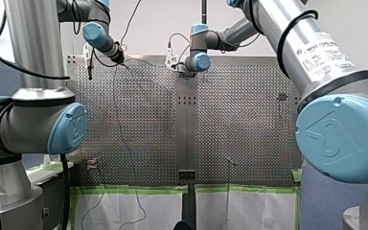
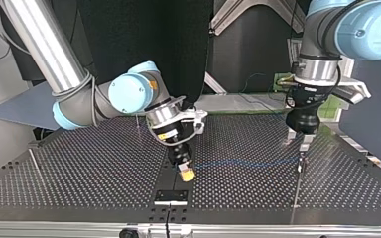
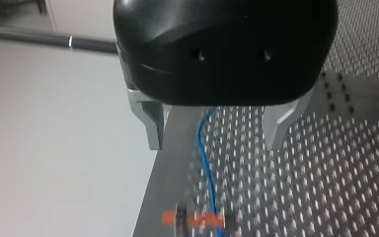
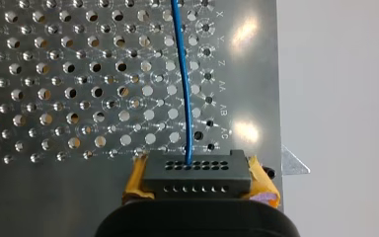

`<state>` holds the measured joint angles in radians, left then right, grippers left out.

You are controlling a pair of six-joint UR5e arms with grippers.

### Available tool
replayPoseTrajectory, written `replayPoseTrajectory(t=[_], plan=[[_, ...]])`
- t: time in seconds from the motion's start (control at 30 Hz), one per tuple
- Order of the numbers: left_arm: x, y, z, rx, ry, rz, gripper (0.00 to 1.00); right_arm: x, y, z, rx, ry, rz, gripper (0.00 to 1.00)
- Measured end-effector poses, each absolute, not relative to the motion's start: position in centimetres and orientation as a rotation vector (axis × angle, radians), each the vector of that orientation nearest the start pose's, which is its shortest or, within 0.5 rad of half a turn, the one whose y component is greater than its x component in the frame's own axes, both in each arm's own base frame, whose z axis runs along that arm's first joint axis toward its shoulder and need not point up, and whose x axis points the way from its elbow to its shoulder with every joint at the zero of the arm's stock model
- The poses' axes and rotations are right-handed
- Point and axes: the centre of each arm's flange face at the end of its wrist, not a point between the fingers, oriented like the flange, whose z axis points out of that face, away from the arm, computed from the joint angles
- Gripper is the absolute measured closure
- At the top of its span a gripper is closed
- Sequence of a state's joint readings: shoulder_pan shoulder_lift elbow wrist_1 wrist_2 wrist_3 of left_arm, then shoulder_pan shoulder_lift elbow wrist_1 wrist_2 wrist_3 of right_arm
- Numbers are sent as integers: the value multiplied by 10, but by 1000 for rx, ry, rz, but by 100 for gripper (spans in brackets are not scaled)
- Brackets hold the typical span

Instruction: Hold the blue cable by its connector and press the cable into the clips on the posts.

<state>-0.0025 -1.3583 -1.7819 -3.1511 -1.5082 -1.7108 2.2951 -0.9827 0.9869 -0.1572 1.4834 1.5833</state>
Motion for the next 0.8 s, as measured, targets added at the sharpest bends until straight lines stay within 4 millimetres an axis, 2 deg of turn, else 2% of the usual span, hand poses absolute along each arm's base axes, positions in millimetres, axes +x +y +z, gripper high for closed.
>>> replayPoseTrajectory(t=[0.23, 0.53, 0.8], plan=[[410, -168, 481, 11, 1583, -241, 2, 596, -463, 431, 1619, -647, 1885, 100], [430, -195, 485, 22, 1583, -242, 2, 596, -463, 429, 1624, -647, 1881, 100], [456, -195, 476, -19, 1579, -193, 2, 594, -464, 426, 1628, -647, 1872, 100]])
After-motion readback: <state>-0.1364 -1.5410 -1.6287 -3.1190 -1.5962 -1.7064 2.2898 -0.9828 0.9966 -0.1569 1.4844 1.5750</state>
